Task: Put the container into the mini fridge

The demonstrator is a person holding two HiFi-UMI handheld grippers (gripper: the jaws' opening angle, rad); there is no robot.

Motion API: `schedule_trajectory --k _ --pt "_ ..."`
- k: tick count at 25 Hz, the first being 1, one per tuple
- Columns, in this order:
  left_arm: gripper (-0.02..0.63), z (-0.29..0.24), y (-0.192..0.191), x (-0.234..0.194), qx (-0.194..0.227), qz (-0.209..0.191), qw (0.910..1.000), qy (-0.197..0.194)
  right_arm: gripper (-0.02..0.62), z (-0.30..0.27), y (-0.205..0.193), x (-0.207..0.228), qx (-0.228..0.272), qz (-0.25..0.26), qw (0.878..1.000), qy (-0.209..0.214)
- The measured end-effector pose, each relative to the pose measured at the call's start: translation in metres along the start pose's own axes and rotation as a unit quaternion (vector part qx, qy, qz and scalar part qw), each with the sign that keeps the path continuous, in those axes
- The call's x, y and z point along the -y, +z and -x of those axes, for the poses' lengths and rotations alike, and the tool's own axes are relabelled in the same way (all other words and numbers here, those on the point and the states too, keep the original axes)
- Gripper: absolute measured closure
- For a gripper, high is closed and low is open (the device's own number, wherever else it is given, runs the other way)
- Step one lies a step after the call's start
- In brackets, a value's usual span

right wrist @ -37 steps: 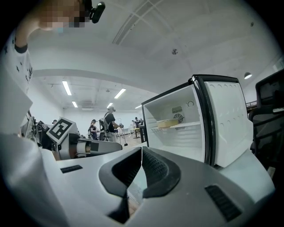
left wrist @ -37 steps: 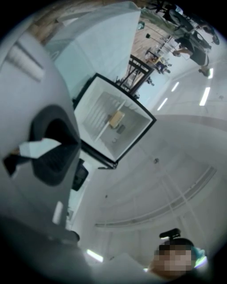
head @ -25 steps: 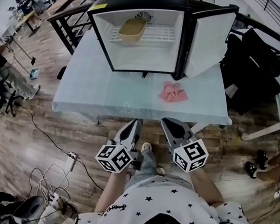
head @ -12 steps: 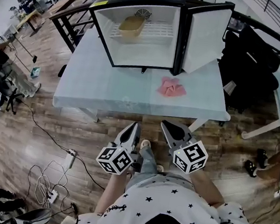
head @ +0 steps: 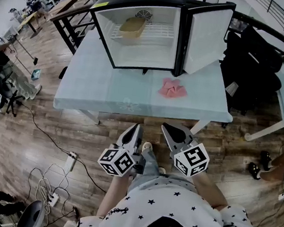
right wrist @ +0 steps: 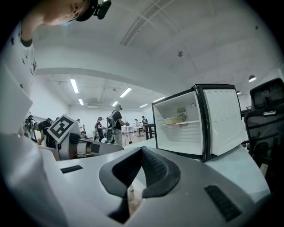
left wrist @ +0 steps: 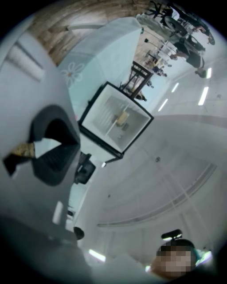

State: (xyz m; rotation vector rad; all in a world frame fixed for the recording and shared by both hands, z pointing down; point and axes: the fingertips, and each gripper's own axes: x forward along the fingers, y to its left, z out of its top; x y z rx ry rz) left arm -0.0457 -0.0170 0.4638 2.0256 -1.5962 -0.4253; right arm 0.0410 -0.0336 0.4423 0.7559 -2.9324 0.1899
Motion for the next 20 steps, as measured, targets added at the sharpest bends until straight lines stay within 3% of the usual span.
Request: schedule_trajectory --k 20 --pt "0.601 -0.0024 0.0036 -0.0043 0.007 0.016 0.9998 0.003 0.575 -0.0077 -0.0003 -0.0015 0.006 -0.009 1.0 0.006"
